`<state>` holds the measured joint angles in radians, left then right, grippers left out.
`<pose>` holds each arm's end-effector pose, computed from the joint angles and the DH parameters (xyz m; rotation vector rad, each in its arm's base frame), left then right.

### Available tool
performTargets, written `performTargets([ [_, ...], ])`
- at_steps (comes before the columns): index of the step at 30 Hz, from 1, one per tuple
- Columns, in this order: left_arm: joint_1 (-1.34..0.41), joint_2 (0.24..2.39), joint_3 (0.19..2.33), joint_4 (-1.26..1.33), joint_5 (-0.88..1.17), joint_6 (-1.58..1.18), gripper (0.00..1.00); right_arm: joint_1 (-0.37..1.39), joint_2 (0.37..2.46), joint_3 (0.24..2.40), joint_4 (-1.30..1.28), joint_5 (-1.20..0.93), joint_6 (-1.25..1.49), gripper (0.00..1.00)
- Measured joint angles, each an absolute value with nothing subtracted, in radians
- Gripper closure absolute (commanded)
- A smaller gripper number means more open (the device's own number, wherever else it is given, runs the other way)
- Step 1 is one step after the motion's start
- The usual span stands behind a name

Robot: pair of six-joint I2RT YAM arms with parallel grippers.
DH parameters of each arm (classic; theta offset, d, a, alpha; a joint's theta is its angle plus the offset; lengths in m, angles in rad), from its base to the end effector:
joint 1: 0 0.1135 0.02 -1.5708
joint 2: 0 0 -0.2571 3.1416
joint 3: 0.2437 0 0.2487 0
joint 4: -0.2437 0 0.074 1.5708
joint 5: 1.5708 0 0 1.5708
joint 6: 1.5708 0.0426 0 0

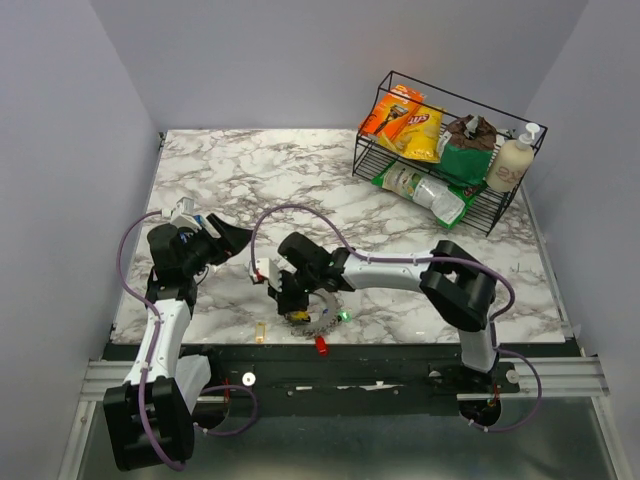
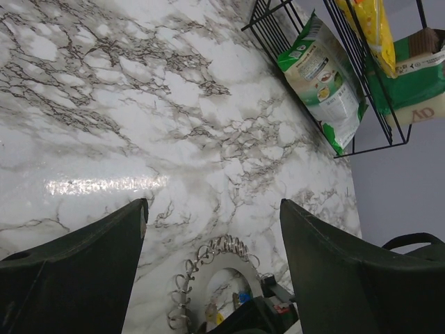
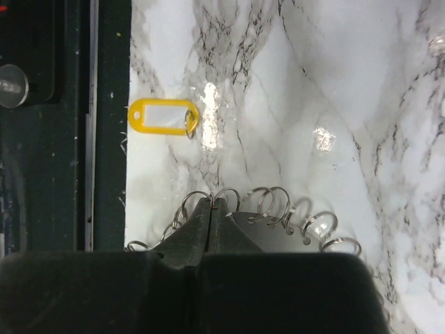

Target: Put the keys on the keyring

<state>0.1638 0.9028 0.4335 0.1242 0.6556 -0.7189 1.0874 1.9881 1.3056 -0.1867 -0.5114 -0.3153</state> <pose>0.2061 0.0077 0.2233 -0.4036 1.9256 -0.9945 0.1773 0.3825 0.1580 -1.8064 1.7660 0.9555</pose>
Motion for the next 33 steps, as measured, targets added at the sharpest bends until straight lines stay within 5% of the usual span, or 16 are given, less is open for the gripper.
performTargets([
  [19,0.145,0.825,0.434,0.183,0.763,-0.726,0.19,0.991,1.666,1.101,-0.041,-0.548,-0.267,0.99],
  [33,-0.1,0.757,0.43,0.358,0.796,-0.748,0.21,0.866,1.436,1.007,0.039,-0.682,-0.215,0.99],
])
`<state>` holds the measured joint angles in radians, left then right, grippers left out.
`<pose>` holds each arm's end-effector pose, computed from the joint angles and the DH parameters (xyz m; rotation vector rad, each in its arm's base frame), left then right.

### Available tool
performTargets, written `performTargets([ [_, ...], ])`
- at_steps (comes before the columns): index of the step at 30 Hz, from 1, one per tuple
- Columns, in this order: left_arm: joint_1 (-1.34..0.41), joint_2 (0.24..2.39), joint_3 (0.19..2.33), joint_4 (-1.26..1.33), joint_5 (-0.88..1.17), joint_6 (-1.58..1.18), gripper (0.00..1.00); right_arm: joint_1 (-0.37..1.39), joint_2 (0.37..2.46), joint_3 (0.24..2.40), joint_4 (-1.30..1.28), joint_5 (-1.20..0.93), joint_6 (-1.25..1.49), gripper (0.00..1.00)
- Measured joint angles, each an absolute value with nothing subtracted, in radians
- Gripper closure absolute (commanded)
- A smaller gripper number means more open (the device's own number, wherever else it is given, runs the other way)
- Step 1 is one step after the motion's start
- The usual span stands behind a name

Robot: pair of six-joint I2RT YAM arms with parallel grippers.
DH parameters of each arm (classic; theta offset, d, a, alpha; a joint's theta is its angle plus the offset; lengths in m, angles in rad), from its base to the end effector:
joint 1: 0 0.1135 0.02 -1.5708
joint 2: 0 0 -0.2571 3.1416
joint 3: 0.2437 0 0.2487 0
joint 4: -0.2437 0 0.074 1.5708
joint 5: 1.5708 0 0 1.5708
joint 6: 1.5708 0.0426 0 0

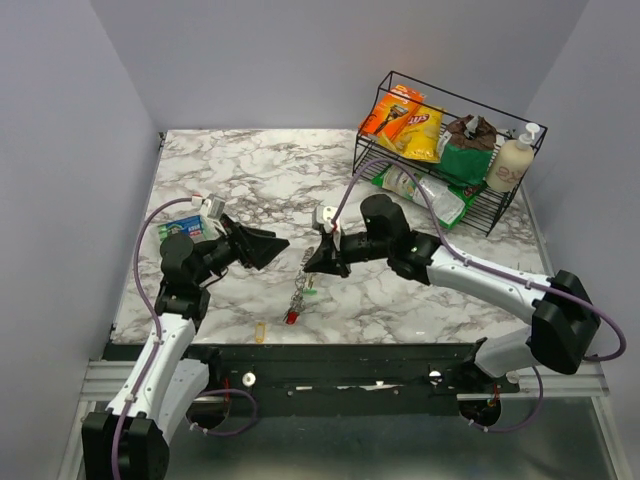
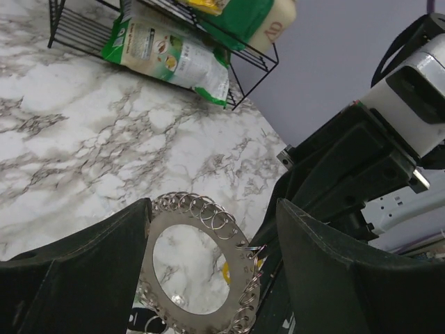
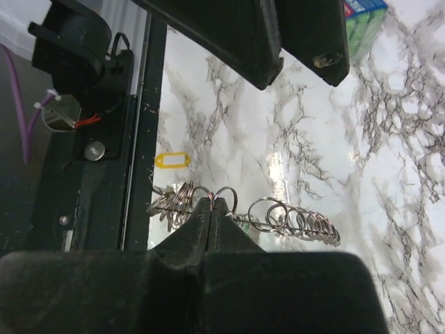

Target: Put the keys on the keyring

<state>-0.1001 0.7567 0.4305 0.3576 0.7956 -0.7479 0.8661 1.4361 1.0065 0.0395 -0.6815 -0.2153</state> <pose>0.1807 -0.0487 0.2728 0.1445 1.6906 -1.2571 0.1926 0.2680 0.2816 -1.4175 1.4503 1.0856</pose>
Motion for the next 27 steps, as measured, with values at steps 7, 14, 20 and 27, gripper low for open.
performTargets([
  [7,-0.175,0.735,0.406,0.468,0.809,-0.761,0.33,0.837,1.359,0.975,0.062,-0.733,-0.208,0.99],
  [14,-0.285,0.749,0.392,0.54,0.825,-0.758,0.43,0.802,1.338,0.922,0.086,-0.79,-0.183,0.99],
  [20,-0.335,0.744,0.368,0.615,0.847,-0.744,0.48,0.77,1.3,0.908,0.12,-0.857,-0.143,0.99],
  [27,-0.355,0.721,0.344,0.749,0.896,-0.753,0.49,0.759,1.249,0.908,0.157,-0.913,-0.101,0.99],
])
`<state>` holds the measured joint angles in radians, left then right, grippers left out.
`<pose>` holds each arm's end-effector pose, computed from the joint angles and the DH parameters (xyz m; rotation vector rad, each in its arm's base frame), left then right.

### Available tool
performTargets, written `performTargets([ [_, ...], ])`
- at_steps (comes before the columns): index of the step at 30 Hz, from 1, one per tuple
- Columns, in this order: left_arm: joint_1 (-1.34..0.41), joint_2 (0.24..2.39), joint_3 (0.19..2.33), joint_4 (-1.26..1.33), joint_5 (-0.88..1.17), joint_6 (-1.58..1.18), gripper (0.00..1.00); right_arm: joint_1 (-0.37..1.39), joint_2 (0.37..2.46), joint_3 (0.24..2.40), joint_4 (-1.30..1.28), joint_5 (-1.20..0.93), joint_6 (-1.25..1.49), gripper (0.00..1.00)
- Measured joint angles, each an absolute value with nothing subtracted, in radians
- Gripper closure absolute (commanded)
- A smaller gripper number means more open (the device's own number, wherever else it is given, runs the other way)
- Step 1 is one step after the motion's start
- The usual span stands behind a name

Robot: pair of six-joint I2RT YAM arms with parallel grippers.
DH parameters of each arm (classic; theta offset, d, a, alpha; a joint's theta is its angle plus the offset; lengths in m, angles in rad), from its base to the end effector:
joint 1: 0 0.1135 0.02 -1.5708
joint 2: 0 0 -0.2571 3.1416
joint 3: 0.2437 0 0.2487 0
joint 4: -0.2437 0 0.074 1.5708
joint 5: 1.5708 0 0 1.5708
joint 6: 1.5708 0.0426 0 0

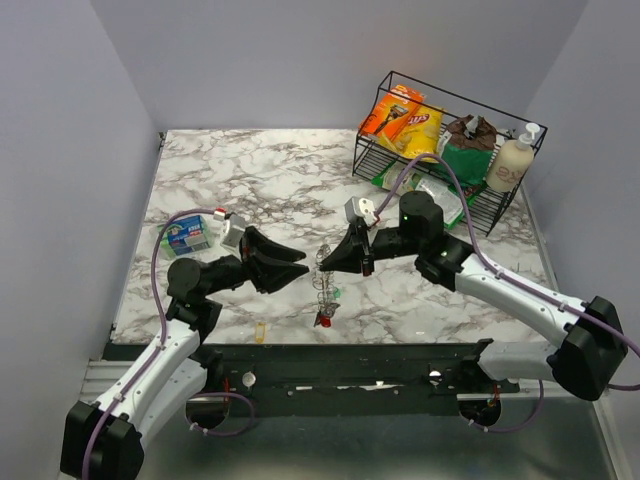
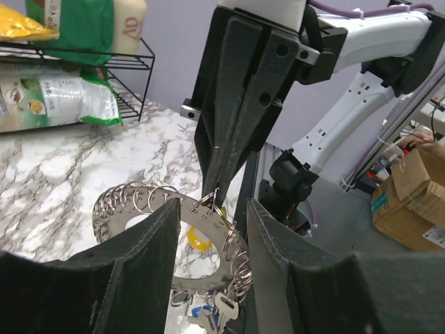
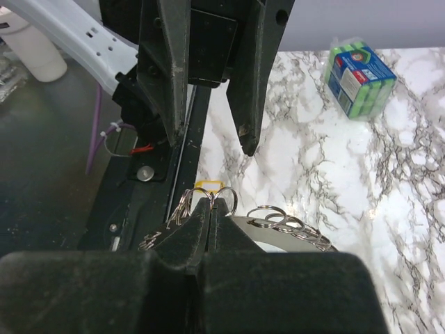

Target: Put the keys on the keyring

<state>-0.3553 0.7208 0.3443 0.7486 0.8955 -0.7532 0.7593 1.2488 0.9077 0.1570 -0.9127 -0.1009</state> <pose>0.1451 -0.0893 0.2868 0.6033 1.3738 -1.4468 0.1832 0.2203 0.3149 -1.3549 1.2708 1.2611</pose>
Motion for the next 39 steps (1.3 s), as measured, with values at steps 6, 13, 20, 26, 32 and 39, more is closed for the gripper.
performTargets([
  [6,-0.411,0.72,0.345,0.778,0.909,-0.727,0.59,0.759,1.224,0.908,0.172,-0.95,-0.074,0.99],
  [13,-0.479,0.715,0.386,0.645,0.892,-0.613,0.69,0.758,1.206,0.908,0.187,-0.978,-0.055,0.99],
  [20,-0.515,0.71,0.4,0.598,0.869,-0.558,0.74,0.751,1.204,0.908,0.186,-0.985,-0.049,0.99],
  [26,-0.545,0.72,0.421,0.567,0.85,-0.521,0.72,0.744,1.204,0.908,0.187,-0.991,-0.044,0.98],
  [32,-0.571,0.737,0.438,0.531,0.833,-0.49,0.73,0.737,1.204,0.908,0.186,-0.997,-0.041,0.98],
  [39,-0.579,0.72,0.446,0.497,0.813,-0.476,0.59,0.736,1.204,0.908,0.186,-0.992,-0.041,0.98],
])
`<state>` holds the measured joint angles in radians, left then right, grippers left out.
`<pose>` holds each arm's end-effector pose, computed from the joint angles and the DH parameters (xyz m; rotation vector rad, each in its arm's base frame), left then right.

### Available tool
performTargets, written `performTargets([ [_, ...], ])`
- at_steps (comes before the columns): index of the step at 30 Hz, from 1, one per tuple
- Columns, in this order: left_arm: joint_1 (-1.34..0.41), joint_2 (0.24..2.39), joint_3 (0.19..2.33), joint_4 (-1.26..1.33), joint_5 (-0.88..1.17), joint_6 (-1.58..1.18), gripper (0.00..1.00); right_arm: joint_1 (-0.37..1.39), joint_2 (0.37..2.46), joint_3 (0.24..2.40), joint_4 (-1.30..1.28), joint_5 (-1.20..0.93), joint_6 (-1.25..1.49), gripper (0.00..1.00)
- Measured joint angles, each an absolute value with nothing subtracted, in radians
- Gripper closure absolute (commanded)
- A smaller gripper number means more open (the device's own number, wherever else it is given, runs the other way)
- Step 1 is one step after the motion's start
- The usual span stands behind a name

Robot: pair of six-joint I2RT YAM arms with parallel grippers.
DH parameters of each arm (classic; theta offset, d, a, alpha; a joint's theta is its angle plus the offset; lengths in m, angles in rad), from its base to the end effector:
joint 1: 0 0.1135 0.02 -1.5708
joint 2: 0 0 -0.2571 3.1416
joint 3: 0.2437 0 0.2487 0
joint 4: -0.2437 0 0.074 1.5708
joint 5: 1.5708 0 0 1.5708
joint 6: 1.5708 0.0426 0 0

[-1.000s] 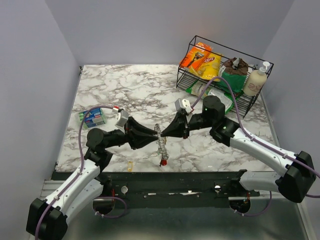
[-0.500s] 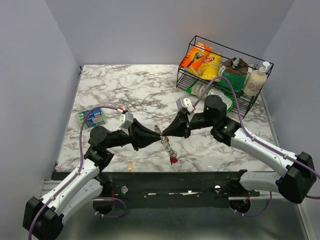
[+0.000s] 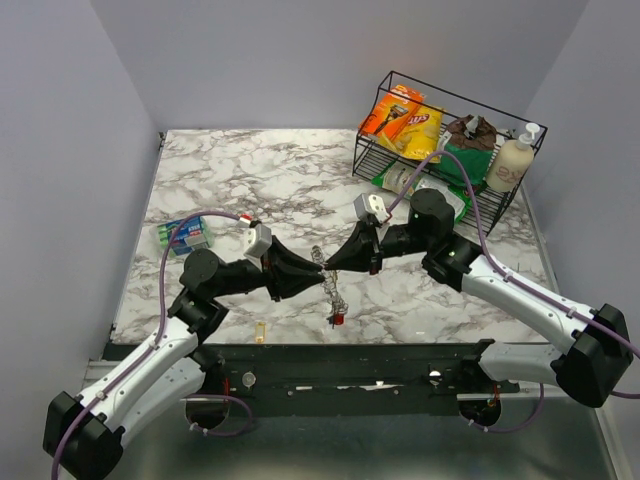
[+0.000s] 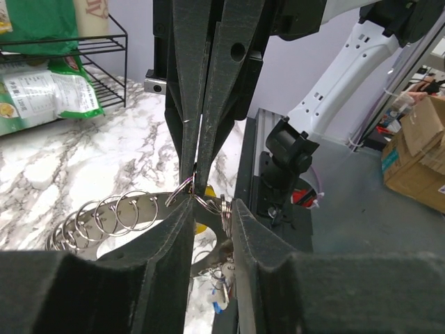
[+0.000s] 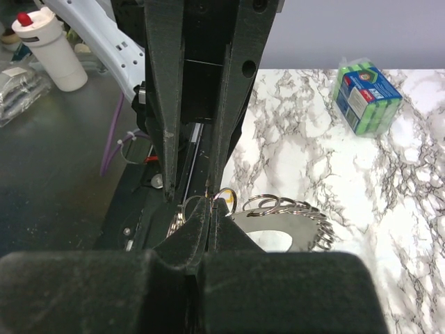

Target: Put the keys on the keyring

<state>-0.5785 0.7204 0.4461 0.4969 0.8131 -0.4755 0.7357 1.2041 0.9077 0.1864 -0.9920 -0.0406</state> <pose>0.1305 -0.1222 0.2983 0.8190 1.3485 -1.3911 0.1784 0.2096 0.3297 -1.3513 1.2127 1.3297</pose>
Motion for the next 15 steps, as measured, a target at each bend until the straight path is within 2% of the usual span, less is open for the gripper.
performTargets([
  [7,-0.587,0.692,0.453,0.447,0.787,-0.466,0.63,0.736,1.206,0.905,0.196,-0.984,-0.041,0.99],
  [15,-0.563,0.653,0.455,0.394,0.762,-0.44,0.56,0.72,1.221,0.871,0.246,-1.036,-0.025,0.99],
])
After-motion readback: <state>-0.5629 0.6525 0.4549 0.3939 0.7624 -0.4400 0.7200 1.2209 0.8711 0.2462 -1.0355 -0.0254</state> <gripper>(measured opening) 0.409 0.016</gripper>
